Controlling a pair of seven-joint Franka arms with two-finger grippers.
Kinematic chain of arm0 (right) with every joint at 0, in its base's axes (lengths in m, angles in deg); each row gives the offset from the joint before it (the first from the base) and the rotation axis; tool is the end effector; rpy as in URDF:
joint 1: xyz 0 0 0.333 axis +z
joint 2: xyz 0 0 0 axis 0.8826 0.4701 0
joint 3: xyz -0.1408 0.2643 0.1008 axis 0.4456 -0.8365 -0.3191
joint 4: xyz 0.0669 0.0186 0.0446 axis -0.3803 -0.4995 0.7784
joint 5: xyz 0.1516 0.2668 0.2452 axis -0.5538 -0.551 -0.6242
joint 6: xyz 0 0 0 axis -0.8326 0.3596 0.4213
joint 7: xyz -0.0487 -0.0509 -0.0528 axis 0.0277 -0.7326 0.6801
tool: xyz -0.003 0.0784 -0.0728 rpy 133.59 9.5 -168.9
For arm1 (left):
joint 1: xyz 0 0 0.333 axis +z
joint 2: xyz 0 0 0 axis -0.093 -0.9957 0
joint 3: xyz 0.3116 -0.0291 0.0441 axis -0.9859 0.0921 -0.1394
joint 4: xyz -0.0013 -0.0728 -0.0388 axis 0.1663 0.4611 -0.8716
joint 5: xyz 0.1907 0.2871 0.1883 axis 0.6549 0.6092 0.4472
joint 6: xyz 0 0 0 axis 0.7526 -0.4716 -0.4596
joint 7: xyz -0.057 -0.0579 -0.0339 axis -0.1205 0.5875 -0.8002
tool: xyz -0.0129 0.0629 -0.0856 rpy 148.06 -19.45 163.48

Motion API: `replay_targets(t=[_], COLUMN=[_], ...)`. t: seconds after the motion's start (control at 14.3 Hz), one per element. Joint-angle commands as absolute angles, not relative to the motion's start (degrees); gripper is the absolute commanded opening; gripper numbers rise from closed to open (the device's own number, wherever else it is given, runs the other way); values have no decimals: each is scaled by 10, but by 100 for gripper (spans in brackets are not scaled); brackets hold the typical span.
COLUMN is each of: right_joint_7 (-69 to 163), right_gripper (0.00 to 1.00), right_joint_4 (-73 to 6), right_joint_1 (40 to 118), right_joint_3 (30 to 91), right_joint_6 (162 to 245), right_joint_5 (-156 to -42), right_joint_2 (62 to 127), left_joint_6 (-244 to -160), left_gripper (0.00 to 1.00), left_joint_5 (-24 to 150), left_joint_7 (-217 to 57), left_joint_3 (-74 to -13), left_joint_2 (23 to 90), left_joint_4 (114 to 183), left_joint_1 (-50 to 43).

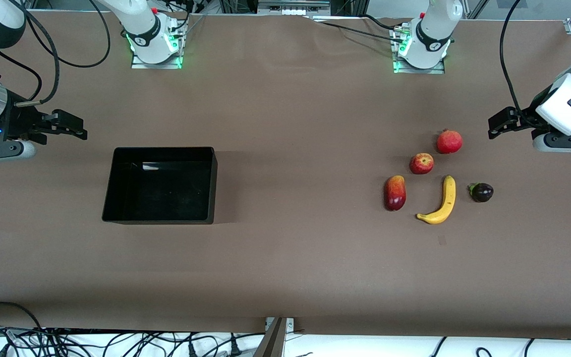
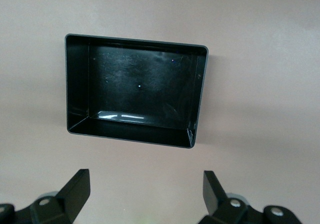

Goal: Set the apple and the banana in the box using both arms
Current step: 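Move the right gripper toward the black box's rim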

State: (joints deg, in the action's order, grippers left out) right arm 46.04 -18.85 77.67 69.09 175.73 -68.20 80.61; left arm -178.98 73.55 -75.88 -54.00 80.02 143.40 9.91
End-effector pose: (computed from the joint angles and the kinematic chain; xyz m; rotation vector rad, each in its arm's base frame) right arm 0.5951 0.0417 0.5768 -3.0674 -0.1599 0.1477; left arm 0.5663 -0.0268 0.5769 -3.1171 0.0284 0.0673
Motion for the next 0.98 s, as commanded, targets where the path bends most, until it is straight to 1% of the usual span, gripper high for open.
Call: replay_targets(t=[0.0, 0.49, 0.63, 0.77, 0.91], right_joint_7=[469, 498, 493, 488, 468], right_gripper=[100, 100, 100, 100, 100], right_joint_4=[-172, -173, -183, -211, -268], right_joint_1=[776, 776, 776, 776, 777], right_joint_3=[691, 691, 691, 692, 692], right_joint_6=[1749, 1749, 1749, 1775, 1833], right_joint_5=[-665, -662, -659, -659, -656], right_joint_2=[811, 812, 814, 823, 829], left_joint_6=[-1779, -1778, -1778, -1778, -1778], left_gripper=[100, 100, 100, 100, 100], left_joint_5=[729, 729, 729, 729, 729], left_joint_7=[-750, -750, -750, -750, -749], left_joint_3=[-540, -539, -539, -539, -539], left_joint_2=[805, 805, 805, 805, 805], left_joint_4=[1426, 1426, 1426, 1426, 1426], left_joint_1=[98, 98, 97, 97, 97])
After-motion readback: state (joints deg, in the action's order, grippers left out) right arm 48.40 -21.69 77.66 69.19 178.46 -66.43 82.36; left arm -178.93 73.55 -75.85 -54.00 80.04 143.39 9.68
